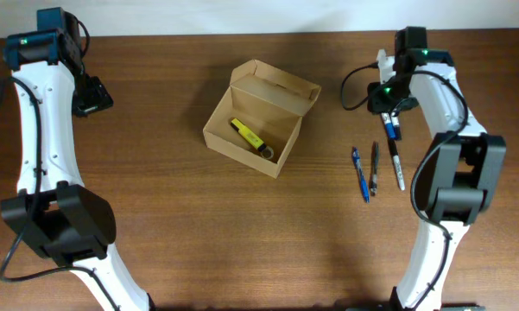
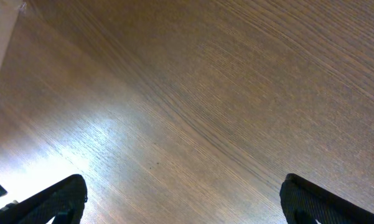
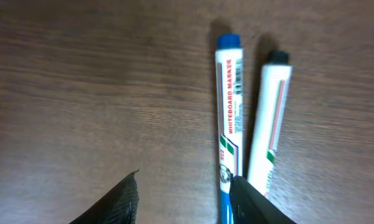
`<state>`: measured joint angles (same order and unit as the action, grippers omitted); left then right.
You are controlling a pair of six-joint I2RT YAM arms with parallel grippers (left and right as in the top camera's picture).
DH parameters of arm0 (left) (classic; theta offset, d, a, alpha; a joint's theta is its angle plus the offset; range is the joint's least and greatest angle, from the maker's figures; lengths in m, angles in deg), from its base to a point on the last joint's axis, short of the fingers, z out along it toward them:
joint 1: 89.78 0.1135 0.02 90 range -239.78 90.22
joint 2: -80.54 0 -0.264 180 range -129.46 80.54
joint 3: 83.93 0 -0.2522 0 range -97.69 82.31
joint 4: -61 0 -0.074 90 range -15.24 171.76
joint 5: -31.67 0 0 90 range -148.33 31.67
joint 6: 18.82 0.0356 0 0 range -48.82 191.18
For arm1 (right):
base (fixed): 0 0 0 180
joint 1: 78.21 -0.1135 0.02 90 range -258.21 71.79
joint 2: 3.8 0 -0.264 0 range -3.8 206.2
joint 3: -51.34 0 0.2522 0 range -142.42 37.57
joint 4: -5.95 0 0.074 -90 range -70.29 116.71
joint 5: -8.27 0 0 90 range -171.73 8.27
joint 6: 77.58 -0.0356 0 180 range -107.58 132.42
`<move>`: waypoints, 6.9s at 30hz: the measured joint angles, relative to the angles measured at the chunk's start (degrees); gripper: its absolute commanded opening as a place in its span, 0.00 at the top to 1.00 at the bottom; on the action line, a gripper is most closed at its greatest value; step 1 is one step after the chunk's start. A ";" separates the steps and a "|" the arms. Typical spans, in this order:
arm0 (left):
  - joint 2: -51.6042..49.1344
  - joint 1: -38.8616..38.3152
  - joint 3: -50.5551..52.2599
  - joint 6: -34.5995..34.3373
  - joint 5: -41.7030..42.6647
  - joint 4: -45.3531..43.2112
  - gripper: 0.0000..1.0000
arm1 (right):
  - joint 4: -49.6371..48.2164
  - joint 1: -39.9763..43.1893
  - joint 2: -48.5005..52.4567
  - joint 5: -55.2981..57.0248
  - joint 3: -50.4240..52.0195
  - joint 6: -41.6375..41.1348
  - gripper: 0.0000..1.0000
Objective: Pack container
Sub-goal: 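Move the right gripper over the blue and black whiteboard markers, then grasp the blue whiteboard marker with the right gripper and lift, then carry the blue marker left and lower it into the box, then release the marker and raise the right gripper back rightward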
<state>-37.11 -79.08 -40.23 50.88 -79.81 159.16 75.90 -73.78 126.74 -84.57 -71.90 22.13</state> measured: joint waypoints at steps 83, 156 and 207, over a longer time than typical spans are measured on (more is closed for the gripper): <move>0.00 0.00 0.00 0.00 0.00 0.02 0.00 | 2.12 17.29 8.59 1.70 -14.05 0.76 0.52; 0.00 0.00 0.00 0.00 0.00 -0.02 0.00 | 25.29 -31.95 4.74 -3.43 -22.69 9.22 0.96; 0.00 0.00 0.00 0.02 0.00 -0.02 0.00 | 20.65 12.26 4.85 0.55 -37.92 2.91 0.37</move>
<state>-37.11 -79.08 -40.23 50.90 -79.81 159.13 96.55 -61.52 131.59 -84.02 -109.82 25.04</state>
